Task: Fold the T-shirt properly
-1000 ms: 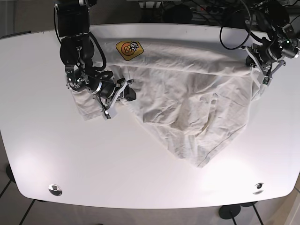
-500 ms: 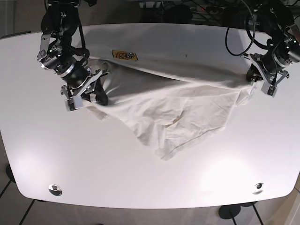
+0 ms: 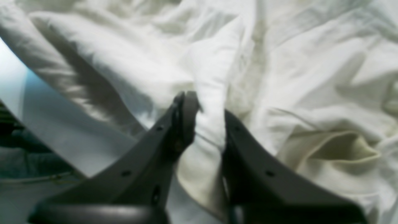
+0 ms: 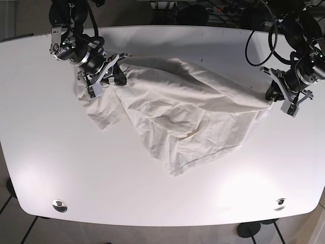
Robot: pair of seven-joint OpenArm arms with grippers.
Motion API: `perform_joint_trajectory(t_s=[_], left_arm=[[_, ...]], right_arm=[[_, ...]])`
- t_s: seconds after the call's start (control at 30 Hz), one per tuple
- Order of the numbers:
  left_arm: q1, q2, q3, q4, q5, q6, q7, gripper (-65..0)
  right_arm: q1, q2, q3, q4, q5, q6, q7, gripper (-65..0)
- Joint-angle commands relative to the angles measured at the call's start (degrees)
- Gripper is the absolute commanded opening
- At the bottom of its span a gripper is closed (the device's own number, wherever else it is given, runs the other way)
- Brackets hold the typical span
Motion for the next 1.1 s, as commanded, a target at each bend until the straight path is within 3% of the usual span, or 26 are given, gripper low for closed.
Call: perform_joint_trajectory(t_s=[0.03, 0.2, 0.3, 0.37, 0.43, 0.67, 0.83, 0.97, 1.1], left_arm=[[0.34, -0.99, -0.29, 0.83, -0.82, -0.03, -1.14, -62.1], [0.87, -0.91, -0.46, 0.83, -0.82, -0.03, -1.14, -62.1], [0.87, -1.08, -0.46, 0.74, 0.15, -0.03, -1.14, -61.9], [0.78, -0.91, -0.38, 0.74, 3.05, -0.03, -1.14, -61.8], [0.69, -0.82, -0.38, 0.74, 4.37, -0.03, -1.14, -61.8], [0.78, -0.82, -0.38, 0.74, 4.28, -0.03, -1.14, -61.8], [0.78, -0.82, -0.38, 0.74, 4.28, -0.03, -1.14, -61.8], [0.6, -0.82, -0.38, 0.74, 4.28, -0.03, -1.14, -61.8], [0.51, -0.82, -0.38, 0.74, 4.28, -0.03, -1.14, -61.8]], right_arm=[[-1.81, 0.64, -1.03, 1.32, 0.86, 0.29, 1.11, -63.1], [-2.6, 0.56, -1.47, 0.89, 0.86, 0.29, 1.11, -60.9], [-2.43, 0.64, -1.73, 1.15, 0.86, 0.29, 1.02, -48.4], [-2.69, 0.47, -1.82, 1.32, 1.39, 0.29, 1.02, -36.5], [-3.04, 0.38, -1.82, 2.82, 1.39, 0.29, 1.02, -32.2], [-4.36, 0.82, -1.38, 6.07, 1.92, 0.65, 1.11, -32.2], [-4.1, 2.67, -2.17, 5.9, 8.51, 0.29, 0.93, -32.2], [-3.22, 2.49, -4.2, 3.08, 8.77, 0.21, 0.93, -32.7], [-1.37, 1.61, -4.2, -2.1, 7.1, 0.21, 1.02, -46.6]])
